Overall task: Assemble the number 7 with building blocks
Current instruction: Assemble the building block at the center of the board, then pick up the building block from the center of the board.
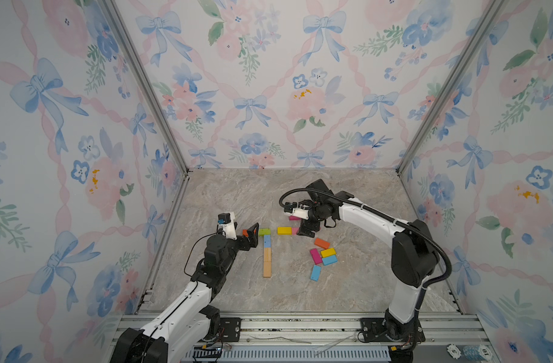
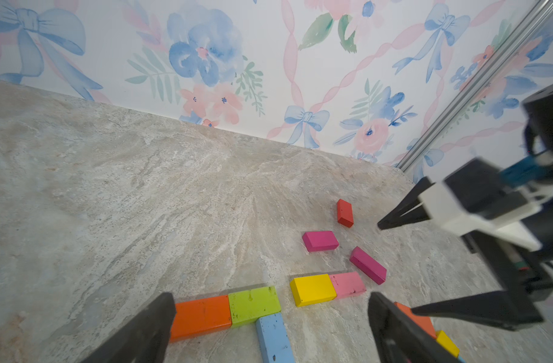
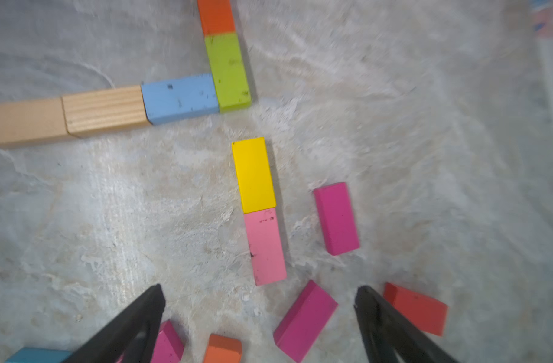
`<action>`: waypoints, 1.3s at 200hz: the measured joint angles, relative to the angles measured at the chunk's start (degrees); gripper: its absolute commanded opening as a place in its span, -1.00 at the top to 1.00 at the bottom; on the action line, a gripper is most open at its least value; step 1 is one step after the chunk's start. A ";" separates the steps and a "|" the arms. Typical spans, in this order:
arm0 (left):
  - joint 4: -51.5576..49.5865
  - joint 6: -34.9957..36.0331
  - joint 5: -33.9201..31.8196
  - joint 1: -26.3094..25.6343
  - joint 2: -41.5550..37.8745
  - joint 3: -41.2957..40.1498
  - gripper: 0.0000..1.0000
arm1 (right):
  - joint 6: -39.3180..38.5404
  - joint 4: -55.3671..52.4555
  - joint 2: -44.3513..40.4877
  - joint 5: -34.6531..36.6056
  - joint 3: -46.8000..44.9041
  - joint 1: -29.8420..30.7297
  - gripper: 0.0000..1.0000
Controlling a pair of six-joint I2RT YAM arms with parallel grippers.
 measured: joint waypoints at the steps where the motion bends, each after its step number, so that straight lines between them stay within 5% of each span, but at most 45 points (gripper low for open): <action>1: 0.00 0.00 0.00 0.00 0.00 0.00 -0.96 | 0.37 0.35 -0.33 -0.09 -0.11 -0.07 -0.93; 44: 0.02 -0.02 0.00 0.00 0.00 0.00 -0.96 | 17.09 13.57 -8.20 -12.02 -0.98 -10.14 -0.93; 74: 0.00 0.00 0.00 0.00 0.00 0.00 -0.96 | 12.72 8.22 0.94 -12.63 5.11 -10.82 -0.94; 134: 0.02 -0.02 0.00 0.00 0.02 0.00 -0.96 | -1.40 0.31 22.51 -0.50 14.36 -3.82 -0.84; 199: 0.02 -0.13 0.02 0.02 0.15 0.00 -0.96 | -7.32 -5.20 30.14 3.76 25.81 -2.23 -0.82; 237: 0.02 -0.17 0.02 0.17 0.20 0.00 -0.95 | -9.42 -9.49 33.22 4.87 28.74 -2.25 -0.55; 260: 0.02 -0.20 0.04 0.37 0.20 0.00 -0.96 | -9.81 -11.69 34.62 5.44 30.88 -2.32 -0.04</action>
